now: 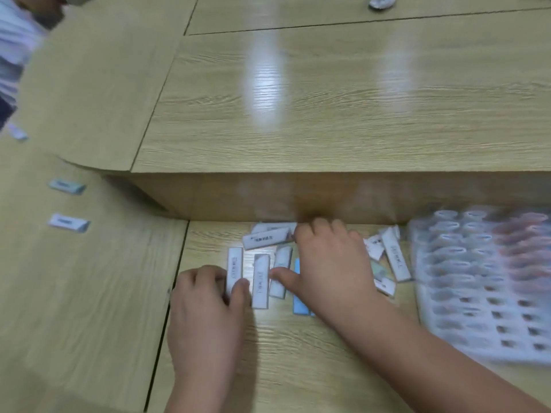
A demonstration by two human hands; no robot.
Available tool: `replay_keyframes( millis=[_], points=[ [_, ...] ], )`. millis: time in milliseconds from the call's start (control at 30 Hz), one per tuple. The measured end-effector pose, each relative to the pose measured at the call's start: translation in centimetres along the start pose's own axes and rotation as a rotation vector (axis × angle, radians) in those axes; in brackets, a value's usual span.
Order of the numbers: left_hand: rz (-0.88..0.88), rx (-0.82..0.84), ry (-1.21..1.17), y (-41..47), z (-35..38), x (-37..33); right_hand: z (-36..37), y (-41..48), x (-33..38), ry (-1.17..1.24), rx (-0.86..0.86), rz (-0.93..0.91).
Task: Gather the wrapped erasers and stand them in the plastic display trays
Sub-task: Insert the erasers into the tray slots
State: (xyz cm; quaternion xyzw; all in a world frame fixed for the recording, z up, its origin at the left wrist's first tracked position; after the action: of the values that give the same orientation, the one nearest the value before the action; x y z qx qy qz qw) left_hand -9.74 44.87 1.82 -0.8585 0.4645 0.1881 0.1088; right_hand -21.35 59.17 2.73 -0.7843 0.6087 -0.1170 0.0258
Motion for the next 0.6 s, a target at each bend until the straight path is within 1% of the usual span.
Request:
replay_keyframes(
  millis=[100, 233, 300, 333, 433, 467, 533, 600],
  points=[
    [-0.008, -0.018, -0.041, 0.3, -0.2, 0.2, 0.1, 0.4, 0.5, 0.057, 0.008, 0.035],
    [0.005, -0.089, -0.148, 0.4, -0.9, 0.2, 0.1, 1.1, 0.8, 0.154, 0.047, 0.065],
    [0.024, -0.126, -0.207, 0.3, -1.6, 0.1, -0.1, 1.3, 0.5, 0.308, 0.058, 0.078],
    [0.038, -0.147, -0.224, 0.1, -2.0, 0.0, -0.1, 1.3, 0.0, 0.420, 0.099, 0.102],
    [0.107, -0.189, -0.271, -0.4, -3.3, -1.3, -1.5, 1.1, -2.3, 0.897, 0.235, 0.191],
    [0.162, -0.194, -0.284, -0.6, -3.7, -2.3, -2.8, 0.8, -3.4, 1.023, 0.243, 0.193],
    [0.271, -0.188, -0.352, -1.2, -4.3, -5.2, -6.3, 0.0, -6.6, 1.144, 0.181, 0.167],
    [0.365, -0.162, -0.483, -2.2, -4.7, -8.7, -9.8, -1.2, -10.7, 1.168, 0.099, 0.142]
  ],
)
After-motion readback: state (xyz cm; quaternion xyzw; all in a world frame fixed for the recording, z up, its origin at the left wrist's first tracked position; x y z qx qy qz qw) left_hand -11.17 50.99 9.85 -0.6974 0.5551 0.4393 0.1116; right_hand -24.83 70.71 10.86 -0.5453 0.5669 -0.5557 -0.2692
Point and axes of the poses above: each hand's wrist, its own y-axis towards the middle knuckle, its own z-axis out of the palm, x = y × z, the point moved 7 cm from there along y, towards the middle knuckle, and after that the axes turned 14 degrees about z, right-handed, at the moved point
